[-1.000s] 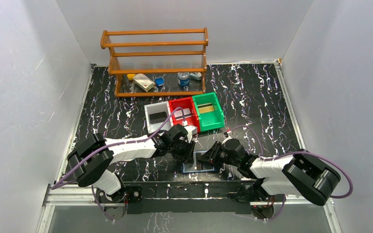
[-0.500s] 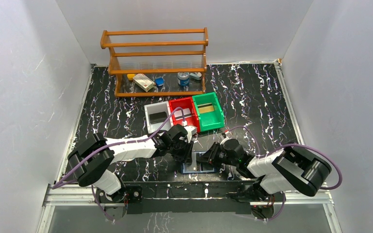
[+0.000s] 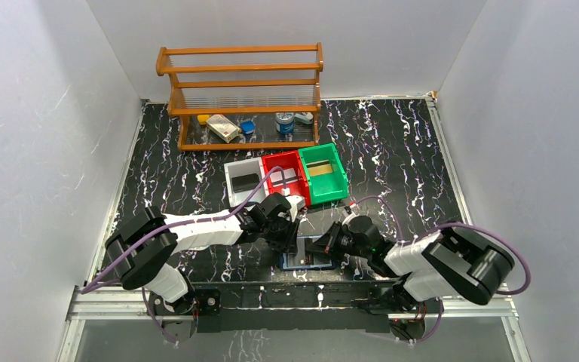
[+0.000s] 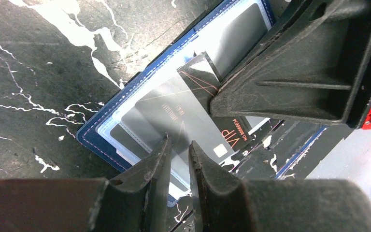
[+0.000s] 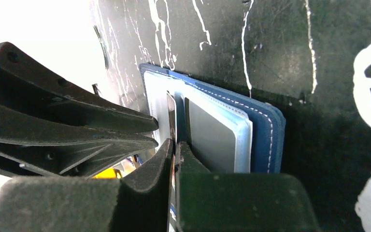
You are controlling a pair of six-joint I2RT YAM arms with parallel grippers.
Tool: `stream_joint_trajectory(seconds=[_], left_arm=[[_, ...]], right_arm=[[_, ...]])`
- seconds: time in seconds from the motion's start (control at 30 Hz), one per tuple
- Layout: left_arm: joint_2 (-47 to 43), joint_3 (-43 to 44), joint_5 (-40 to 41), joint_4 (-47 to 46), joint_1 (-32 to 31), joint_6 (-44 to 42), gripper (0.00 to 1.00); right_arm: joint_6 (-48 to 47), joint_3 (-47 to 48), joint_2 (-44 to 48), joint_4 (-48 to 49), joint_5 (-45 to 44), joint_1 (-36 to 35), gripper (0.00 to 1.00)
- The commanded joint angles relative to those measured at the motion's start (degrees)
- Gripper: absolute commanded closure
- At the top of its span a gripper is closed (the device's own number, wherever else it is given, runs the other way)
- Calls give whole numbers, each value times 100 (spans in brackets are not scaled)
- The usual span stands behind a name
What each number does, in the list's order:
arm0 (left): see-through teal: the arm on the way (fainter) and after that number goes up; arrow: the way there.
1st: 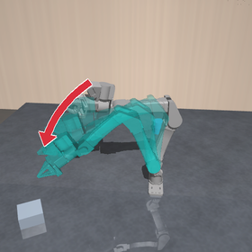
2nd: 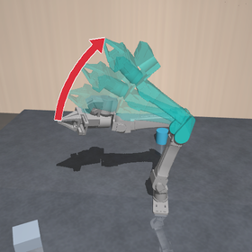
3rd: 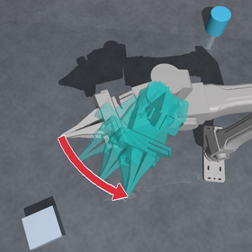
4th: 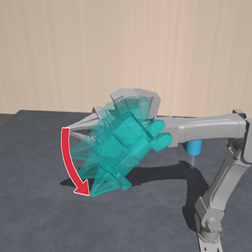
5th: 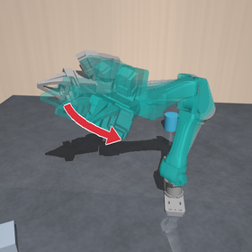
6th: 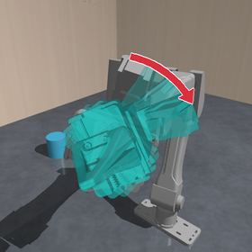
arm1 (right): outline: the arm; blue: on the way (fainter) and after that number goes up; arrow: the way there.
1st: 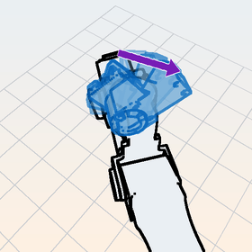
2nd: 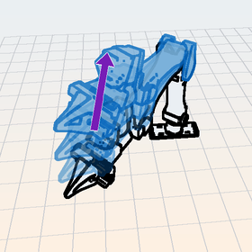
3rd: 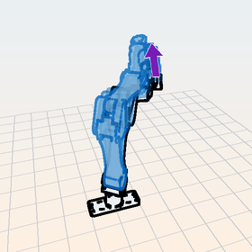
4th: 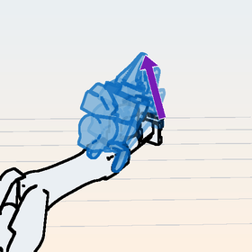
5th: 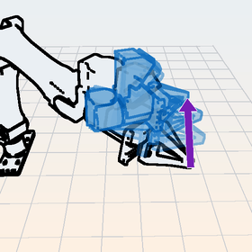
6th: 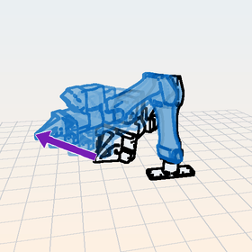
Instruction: Take the credit cards out of the card holder
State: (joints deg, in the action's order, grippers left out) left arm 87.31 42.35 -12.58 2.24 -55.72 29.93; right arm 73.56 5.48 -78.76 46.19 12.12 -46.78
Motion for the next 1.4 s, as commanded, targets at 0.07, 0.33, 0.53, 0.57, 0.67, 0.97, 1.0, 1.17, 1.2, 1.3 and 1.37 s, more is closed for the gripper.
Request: stream_joint_trajectory(seconds=[0.07, 0.33, 0.53, 0.57, 0.67, 0.97, 1.0, 1.17, 1.2, 1.3, 1.37], left_arm=[[135, -214, 235, 531, -64, -121, 81], [109, -138, 270, 583, -66, -171, 81], [-113, -102, 290, 563, -68, -134, 76], [-188, -81, 287, 559, -62, -121, 73], [-392, 5, 306, 609, -65, -71, 63], [-1275, 86, 508, 569, 21, 130, 29], [-1341, 37, 408, 484, 105, 167, 27], [-1565, -444, -847, -369, 885, 678, 25], [-1603, -606, -1216, -654, 1040, 824, 25], [-1581, -940, -2076, -1468, 1328, 1187, 25], [-1491, -1067, -2515, -1877, 1405, 1357, 25]], right_arm=[[-232, -39, 994, -760, -202, 127, 94], [-314, -58, 2604, -2441, -924, 188, 94], [-196, -159, 3692, -3126, -1293, 187, 94], [-187, -188, 3835, -3174, -1332, 187, 94], [-142, -237, 4160, -3288, -1394, 187, 94], [-172, -257, 4107, -2891, -1181, 189, 94], [-187, -268, 4054, -2773, -1126, 189, 94], [-188, -354, 3839, -2133, -860, 189, 94], [-185, -381, 3804, -1985, -803, 187, 94], [-184, -440, 3766, -1587, -659, 187, 94], [-199, -446, 3771, -1380, -577, 194, 94]])
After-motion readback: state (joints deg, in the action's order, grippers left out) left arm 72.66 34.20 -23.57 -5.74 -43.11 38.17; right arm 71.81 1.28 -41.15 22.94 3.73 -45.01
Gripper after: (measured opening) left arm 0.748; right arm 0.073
